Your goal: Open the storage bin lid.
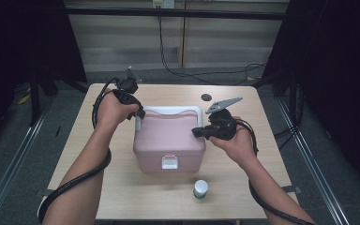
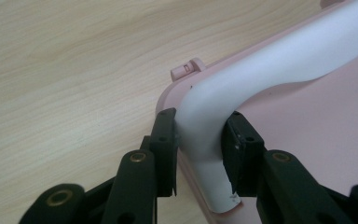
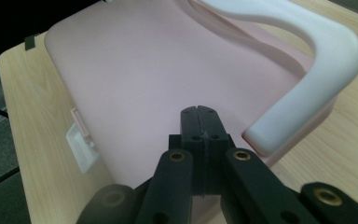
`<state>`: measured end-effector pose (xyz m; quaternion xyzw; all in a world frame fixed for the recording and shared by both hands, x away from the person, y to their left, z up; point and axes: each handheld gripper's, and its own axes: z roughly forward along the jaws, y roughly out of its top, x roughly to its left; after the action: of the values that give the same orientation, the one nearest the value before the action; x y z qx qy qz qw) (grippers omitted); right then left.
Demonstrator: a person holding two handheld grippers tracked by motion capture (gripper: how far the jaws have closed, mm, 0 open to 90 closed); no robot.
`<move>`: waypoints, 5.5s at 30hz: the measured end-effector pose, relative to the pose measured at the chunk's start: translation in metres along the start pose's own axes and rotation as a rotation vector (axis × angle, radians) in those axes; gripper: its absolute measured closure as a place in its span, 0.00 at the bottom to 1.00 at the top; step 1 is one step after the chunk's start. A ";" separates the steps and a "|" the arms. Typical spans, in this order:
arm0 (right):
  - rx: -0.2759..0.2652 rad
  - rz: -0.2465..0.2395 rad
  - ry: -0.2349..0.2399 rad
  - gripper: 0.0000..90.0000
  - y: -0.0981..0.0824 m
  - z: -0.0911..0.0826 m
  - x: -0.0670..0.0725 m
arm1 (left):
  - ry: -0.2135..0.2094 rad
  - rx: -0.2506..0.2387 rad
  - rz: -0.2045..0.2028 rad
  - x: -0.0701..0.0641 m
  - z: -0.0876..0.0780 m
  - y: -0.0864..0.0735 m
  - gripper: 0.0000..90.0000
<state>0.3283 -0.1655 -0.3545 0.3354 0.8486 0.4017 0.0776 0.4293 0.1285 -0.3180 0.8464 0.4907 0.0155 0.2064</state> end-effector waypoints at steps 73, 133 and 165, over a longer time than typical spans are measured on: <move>0.095 -0.004 0.027 1.00 -0.009 0.007 -0.006 | 0.008 -0.125 0.068 0.002 -0.040 0.008 0.75; 0.054 -0.028 0.009 1.00 0.006 -0.009 0.000 | 0.033 -0.140 0.022 0.052 -0.030 -0.068 0.47; 0.039 -0.026 -0.009 1.00 0.014 -0.014 -0.002 | -0.073 -0.117 0.105 0.021 -0.015 -0.073 0.47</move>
<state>0.3312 -0.1687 -0.3351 0.3274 0.8603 0.3824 0.0803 0.3766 0.1828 -0.3346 0.8575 0.4361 0.0240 0.2720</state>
